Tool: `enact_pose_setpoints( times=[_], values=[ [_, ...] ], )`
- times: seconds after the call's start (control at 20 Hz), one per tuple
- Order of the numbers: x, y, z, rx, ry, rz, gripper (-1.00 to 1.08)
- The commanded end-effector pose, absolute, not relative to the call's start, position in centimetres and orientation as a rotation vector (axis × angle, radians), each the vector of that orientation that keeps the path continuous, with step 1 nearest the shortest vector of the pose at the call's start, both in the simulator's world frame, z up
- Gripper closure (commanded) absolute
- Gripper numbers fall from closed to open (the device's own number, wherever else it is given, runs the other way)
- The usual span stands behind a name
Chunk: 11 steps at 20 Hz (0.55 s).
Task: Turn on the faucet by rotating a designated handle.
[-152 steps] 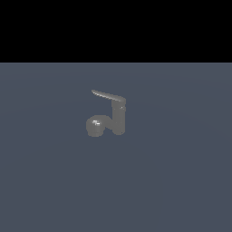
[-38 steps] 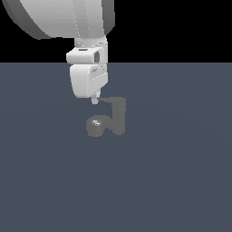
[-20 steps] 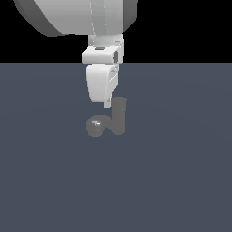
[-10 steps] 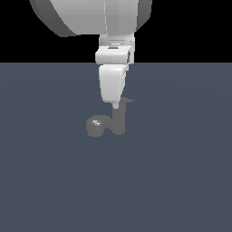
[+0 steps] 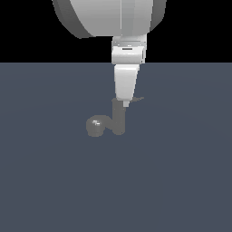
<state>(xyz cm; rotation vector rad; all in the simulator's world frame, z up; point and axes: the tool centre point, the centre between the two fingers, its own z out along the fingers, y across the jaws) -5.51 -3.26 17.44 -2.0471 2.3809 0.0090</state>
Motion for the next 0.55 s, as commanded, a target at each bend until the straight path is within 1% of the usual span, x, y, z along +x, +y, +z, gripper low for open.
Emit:
enact_pose_setpoints(
  times=[0.0,0.5],
  values=[
    [-5.0,-5.4,17.4,-2.016,2.407,0.000,1.08],
    [-4.0,-8.6,17.3,-2.002,2.420,0.000,1.08]
  ],
)
